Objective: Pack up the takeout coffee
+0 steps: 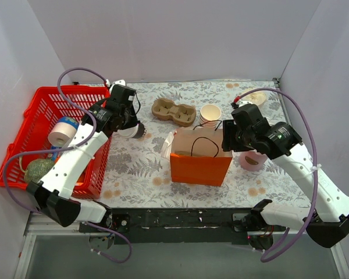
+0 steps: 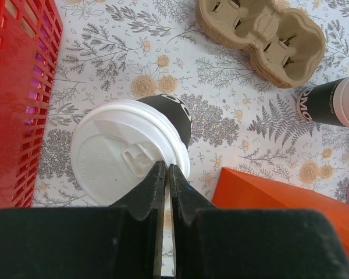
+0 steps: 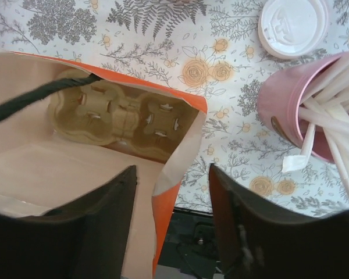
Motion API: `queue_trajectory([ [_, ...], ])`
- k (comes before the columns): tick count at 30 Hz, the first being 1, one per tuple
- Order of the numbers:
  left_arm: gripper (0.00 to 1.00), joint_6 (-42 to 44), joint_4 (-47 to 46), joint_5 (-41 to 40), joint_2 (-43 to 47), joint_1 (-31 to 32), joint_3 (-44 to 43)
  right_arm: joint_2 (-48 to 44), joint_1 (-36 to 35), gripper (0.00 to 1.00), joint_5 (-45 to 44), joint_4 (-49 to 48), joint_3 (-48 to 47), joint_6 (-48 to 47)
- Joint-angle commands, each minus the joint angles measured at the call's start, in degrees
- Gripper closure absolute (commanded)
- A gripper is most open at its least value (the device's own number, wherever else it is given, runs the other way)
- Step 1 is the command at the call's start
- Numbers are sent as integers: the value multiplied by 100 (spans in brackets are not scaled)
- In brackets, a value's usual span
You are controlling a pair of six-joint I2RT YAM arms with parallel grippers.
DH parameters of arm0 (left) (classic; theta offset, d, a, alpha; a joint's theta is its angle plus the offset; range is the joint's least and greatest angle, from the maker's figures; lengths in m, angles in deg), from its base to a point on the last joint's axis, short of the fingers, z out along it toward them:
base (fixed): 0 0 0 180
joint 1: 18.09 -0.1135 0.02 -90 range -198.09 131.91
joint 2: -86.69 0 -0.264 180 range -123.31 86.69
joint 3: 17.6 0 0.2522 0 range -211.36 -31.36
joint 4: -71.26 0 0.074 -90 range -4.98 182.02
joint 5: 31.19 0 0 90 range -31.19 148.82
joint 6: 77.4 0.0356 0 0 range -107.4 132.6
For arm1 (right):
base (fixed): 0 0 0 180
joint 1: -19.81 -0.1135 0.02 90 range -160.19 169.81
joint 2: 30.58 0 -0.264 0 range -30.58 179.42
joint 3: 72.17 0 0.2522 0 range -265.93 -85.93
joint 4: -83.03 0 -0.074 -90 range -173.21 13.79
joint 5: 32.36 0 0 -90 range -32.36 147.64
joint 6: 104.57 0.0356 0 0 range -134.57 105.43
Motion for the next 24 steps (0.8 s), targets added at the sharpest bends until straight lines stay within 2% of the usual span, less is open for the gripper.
queue_trajectory([
  [1, 100, 119, 21, 94, 314, 9, -31, 87, -28, 49, 76, -360, -47, -181],
  [3, 100, 146, 39, 173, 357, 9, -84, 131, -28, 61, 329, -536, -100, -418],
  [4, 100, 172, 39, 225, 375, 9, -171, 175, -20, 72, 487, -614, -109, -515],
  [6, 100, 268, 12, 322, 428, 9, -277, 210, -28, 90, 1004, -869, -118, -831],
  [9, 100, 435, -58, 603, 472, 9, -567, 377, -28, 98, 1786, -1159, -162, -1297],
  [12, 100, 558, -32, 753, 507, 9, -883, 614, -28, 99, 2464, -1458, -214, -1807],
  [15, 100, 594, 47, 736, 481, 9, -1103, 895, -28, 99, 2633, -1520, -451, -2185],
  [17, 100, 576, 91, 596, 472, 9, -1121, 1062, -28, 99, 2450, -1381, -750, -2282],
  [20, 100, 445, 240, 228, 446, 9, -1104, 1309, -20, 60, 1818, -1108, -1171, -2265],
  [21, 100, 375, 319, 139, 446, 9, -1052, 1327, -28, 52, 1651, -1073, -1268, -2274],
  [24, 100, 269, 407, -143, 437, 9, -946, 1240, -28, 43, 1246, -993, -1708, -2387],
])
